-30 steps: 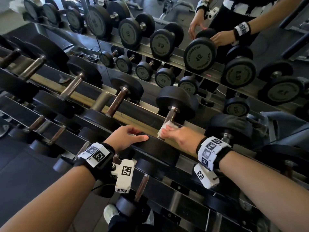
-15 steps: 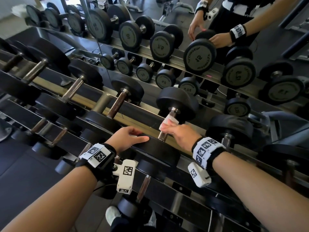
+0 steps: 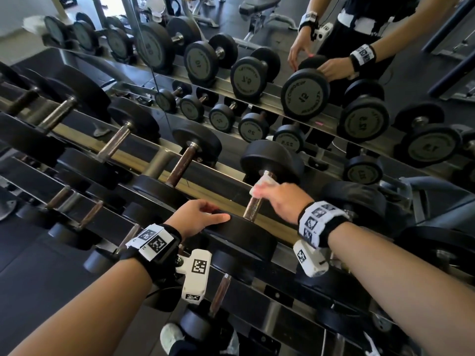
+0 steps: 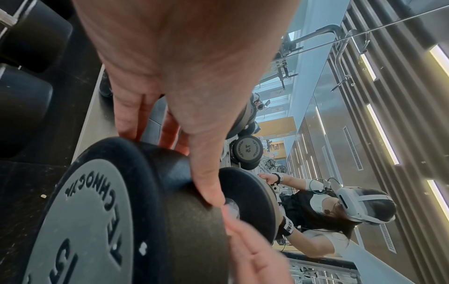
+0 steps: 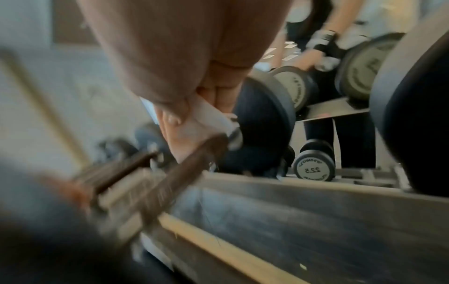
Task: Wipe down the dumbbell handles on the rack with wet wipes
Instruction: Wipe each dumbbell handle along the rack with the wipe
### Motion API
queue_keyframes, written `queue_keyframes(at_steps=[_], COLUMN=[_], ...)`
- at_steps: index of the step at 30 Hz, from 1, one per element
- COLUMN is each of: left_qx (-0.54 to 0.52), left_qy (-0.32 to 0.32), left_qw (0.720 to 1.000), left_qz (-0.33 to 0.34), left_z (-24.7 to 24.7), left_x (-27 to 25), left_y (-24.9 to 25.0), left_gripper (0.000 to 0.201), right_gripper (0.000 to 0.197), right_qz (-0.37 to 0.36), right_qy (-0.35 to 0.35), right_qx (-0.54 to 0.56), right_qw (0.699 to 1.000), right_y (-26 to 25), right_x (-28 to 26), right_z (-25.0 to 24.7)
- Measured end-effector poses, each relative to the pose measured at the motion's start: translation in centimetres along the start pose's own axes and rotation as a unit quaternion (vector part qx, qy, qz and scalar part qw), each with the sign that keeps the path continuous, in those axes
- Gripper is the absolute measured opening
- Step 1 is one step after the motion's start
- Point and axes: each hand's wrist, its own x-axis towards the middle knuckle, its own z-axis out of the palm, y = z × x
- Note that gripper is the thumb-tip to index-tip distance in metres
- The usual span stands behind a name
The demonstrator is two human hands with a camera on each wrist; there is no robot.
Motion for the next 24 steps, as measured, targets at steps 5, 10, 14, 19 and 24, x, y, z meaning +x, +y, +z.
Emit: queue_keyframes(at_steps=[5, 10, 14, 19, 24], left_qx=[-0.003, -0.006, -0.011, -0.002, 0.015], left_qy=[0.006, 0.007, 0.004, 0.004, 0.014], left_qw=[1.000, 1.000, 1.000, 1.000, 1.000], left_qz=[0.003, 0.007, 0.008, 0.002, -0.001], left_z=[-0.1, 0.0, 0.0, 0.1, 0.0], left_x=[-0.1, -0.5, -0.6, -0.4, 0.0], left_y=[0.0, 0.0, 0.0, 0.0, -0.4], left_gripper=[0.040, 0.046, 0.042, 0.047, 0.051], right_gripper=[0.046, 0.025, 0.021, 0.034, 0.051], right_qz=[-0.017, 0.052, 0.173, 0.309, 0.318], right_qy=[-0.039, -0.039, 0.153, 0.221, 0.219], right_qx=[0.029, 0.247, 0.420, 0.561, 0.717], right_qw=[0.999, 0.967, 0.878, 0.736, 0.580], right_y=[0.1, 0.1, 0.9, 1.6, 1.0], right_x=[-1.2, -3.0, -5.0, -3.3, -0.1], right_z=[2.8, 3.5, 3.2, 4.7, 5.9])
